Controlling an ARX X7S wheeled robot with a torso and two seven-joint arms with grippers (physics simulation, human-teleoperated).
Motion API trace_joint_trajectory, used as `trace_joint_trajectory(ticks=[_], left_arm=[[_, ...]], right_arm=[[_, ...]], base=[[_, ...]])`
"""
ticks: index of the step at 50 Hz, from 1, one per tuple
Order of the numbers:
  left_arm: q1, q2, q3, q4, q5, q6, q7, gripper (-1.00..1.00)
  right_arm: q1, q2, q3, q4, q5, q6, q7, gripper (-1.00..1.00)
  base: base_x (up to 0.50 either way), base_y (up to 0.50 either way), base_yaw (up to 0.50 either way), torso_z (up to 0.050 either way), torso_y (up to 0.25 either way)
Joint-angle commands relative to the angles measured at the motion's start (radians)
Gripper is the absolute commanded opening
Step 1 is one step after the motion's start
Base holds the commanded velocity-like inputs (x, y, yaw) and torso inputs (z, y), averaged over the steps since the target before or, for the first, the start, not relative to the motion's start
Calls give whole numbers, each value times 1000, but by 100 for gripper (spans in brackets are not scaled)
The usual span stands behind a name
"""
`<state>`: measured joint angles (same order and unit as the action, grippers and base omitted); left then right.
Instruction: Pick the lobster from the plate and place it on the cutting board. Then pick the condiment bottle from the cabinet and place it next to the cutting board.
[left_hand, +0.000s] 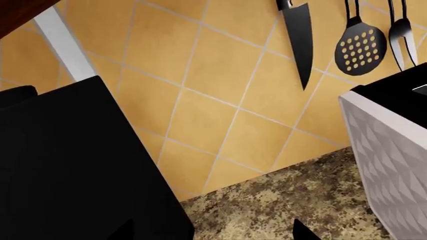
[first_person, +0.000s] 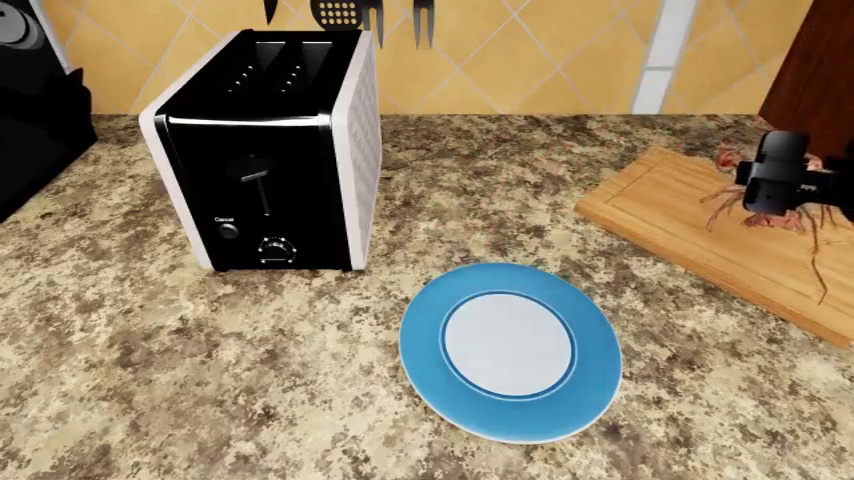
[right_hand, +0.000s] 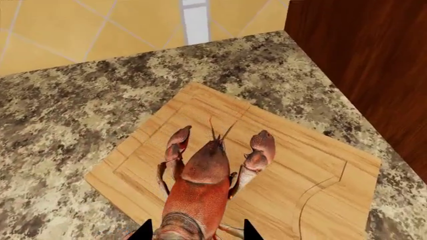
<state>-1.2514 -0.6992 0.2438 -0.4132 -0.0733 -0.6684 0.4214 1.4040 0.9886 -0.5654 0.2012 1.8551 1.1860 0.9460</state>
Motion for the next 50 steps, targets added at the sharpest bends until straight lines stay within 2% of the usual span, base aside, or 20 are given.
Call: trace_joint_trajectory(ticks=[1,25,26,40,50], left_arm=[[0,1,1,0,0,0,-1,100],[2,-4,-1,4,-3,-4,-2,100],[2,-4,-1,4,-3,-4,-2,100],[4,-7,-3,9,-5,-6,-2,100],[-9,-1,-9,-2,-4,-2,-13,100]], right_arm=[[-76,19,13,-14,-26,-48,-28,-100],[-126,25,21,8,-59,-112,-53,-100],[-124,25,21,8,-59,-112,-53,100],[-101,41,37,-21,-60,-122,-37,100],[129,-1,58,-118,-39,-45,8,100]], base=[[0,0,0,0,0],[0,0,0,0,0],[0,0,0,0,0],[0,0,0,0,0],[0,0,0,0,0]])
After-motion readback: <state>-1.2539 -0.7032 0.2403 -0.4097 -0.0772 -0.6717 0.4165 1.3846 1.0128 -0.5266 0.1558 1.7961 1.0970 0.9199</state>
